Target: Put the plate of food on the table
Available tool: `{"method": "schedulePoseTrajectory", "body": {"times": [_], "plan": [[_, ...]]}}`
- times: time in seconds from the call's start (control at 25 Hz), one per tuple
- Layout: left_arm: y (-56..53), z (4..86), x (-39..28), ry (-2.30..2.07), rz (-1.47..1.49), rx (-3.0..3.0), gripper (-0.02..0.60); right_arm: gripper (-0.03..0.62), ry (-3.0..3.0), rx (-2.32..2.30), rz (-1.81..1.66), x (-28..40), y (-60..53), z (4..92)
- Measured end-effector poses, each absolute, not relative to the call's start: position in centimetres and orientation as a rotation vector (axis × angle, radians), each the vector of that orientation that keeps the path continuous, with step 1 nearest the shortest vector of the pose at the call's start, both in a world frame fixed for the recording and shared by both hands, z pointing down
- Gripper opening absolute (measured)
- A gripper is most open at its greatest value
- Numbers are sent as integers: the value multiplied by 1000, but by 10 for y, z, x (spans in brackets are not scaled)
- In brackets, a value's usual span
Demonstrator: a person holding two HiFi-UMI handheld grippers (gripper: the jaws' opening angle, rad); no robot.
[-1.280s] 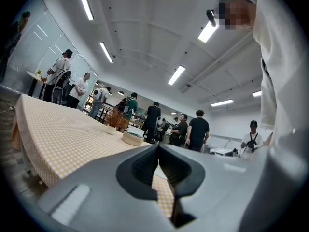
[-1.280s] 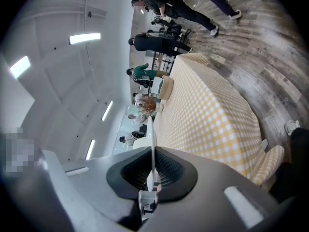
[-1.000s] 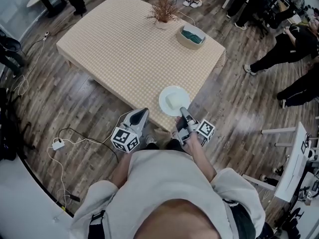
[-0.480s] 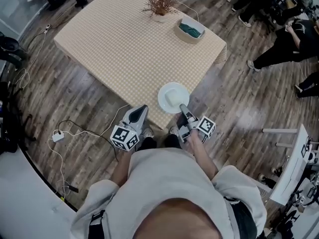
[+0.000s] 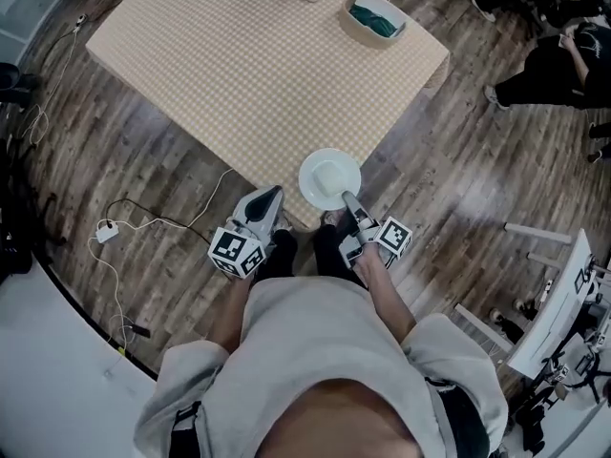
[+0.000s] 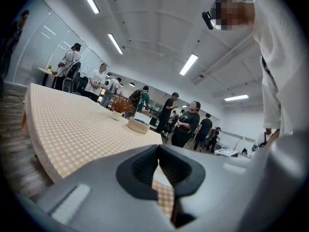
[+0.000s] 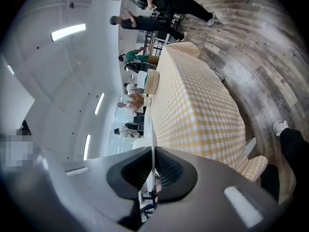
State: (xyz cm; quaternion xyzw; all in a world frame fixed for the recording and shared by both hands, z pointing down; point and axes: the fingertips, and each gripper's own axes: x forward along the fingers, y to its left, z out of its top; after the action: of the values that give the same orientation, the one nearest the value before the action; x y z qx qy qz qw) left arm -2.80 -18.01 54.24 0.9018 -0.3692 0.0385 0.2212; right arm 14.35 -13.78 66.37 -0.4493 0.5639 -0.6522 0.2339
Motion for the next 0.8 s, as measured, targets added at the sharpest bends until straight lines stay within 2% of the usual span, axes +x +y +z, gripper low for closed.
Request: {"method": "schedulePoseTrajectory", "body": {"times": [0.8], "plan": [[-171, 594, -22, -1009, 189, 2401, 9, 14, 1543, -1187, -1834, 147, -132, 707]]}}
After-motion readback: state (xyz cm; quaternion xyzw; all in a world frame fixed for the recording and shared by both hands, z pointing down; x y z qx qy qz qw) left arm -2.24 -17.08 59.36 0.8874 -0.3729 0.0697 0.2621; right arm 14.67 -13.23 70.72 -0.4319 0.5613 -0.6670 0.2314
